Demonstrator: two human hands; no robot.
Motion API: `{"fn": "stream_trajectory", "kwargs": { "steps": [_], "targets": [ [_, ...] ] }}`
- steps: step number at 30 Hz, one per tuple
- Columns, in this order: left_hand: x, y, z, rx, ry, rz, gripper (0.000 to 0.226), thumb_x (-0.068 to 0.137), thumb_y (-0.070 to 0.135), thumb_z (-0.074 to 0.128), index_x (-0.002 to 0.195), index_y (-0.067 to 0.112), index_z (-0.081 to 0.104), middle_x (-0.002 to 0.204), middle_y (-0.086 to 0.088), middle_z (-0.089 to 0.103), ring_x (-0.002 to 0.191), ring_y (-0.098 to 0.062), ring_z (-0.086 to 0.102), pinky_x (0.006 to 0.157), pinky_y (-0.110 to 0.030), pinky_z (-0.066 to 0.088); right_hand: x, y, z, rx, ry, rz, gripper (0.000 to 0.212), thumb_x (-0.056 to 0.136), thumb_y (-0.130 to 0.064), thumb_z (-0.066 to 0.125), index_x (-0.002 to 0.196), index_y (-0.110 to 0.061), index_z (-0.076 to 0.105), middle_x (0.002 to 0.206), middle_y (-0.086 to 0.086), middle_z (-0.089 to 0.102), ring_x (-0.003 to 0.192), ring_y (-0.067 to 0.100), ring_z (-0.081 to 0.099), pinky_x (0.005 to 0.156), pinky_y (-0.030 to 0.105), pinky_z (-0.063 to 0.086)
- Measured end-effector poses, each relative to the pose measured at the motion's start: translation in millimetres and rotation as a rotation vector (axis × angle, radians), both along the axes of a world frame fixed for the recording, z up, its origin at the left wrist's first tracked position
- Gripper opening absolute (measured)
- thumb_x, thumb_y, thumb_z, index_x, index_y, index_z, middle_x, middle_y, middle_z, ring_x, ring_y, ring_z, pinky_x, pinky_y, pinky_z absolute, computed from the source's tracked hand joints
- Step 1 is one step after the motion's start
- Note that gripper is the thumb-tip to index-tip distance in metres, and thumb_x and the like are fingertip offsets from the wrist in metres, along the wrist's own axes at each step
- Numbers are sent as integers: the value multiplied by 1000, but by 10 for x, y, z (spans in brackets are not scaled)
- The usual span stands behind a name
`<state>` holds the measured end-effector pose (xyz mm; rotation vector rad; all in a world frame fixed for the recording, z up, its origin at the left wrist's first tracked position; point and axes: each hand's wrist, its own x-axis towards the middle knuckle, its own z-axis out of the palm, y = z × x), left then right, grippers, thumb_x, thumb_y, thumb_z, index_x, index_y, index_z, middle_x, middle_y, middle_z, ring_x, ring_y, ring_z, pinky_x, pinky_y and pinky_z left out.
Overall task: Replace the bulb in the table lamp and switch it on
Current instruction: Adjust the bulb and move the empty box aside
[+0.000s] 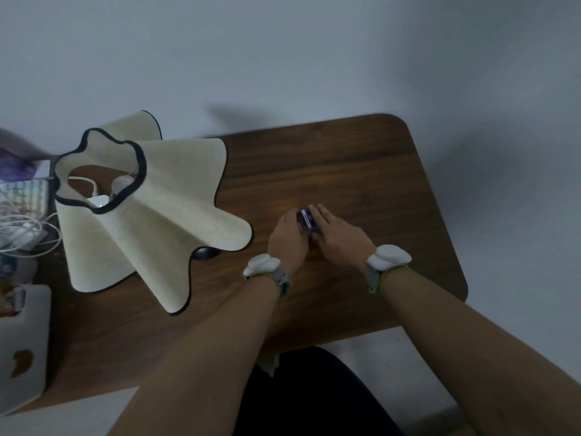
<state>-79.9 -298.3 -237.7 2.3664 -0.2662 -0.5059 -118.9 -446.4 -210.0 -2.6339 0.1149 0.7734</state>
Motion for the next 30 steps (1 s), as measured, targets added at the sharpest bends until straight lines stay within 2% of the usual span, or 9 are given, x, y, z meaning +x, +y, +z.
{"fn": "stream_trajectory", "kwargs": {
  "steps": [3,7,13,16,20,24,30],
  "targets": [
    [47,-8,-48,6,5,24,43,100,22,60,142,18,51,127,-6,68,115,-29,65,91,-41,53,-15,-34,14,-33,34,55,72,111,-43,38,167,-31,-6,176,1,0,156,30,25,114,53,42],
    [70,42,-102,22,7,12,47,99,24,62,144,20,49,126,-7,70,112,-32,67,87,-41,53,8,-28,30,-61,59,102,78,109,-45,42,166,-34,-11,175,4,-1,157,32,22,115,54,41],
    [89,63,-130,14,-6,18,42,93,28,71,131,19,56,121,-5,68,108,-29,66,83,-38,50,53,-61,45,-107,93,112,76,109,-49,39,164,-42,-12,175,4,0,158,33,19,116,54,39],
    [87,77,-140,11,-16,9,42,93,28,72,131,20,56,120,-6,68,108,-30,66,82,-38,50,62,-67,60,-124,94,121,75,108,-50,39,164,-42,-11,175,5,1,158,33,20,115,53,38],
    [87,86,-132,12,-4,-5,43,93,30,71,131,22,55,120,-5,68,107,-30,66,81,-39,53,32,-40,53,-123,69,113,76,108,-51,40,165,-39,-10,175,4,3,157,32,22,116,52,38],
    [109,68,-79,43,14,-23,44,93,31,69,133,21,54,121,-6,68,108,-30,66,77,-33,43,-13,-7,77,-108,33,82,76,108,-50,39,166,-34,-7,175,4,5,156,31,25,115,51,39],
    [-32,186,-52,105,60,-51,54,92,27,69,139,12,48,130,-11,63,118,-32,62,83,-30,41,-112,122,138,-182,63,-66,80,108,-47,43,167,-14,-1,175,10,5,155,34,28,117,50,38]
  ]
}}
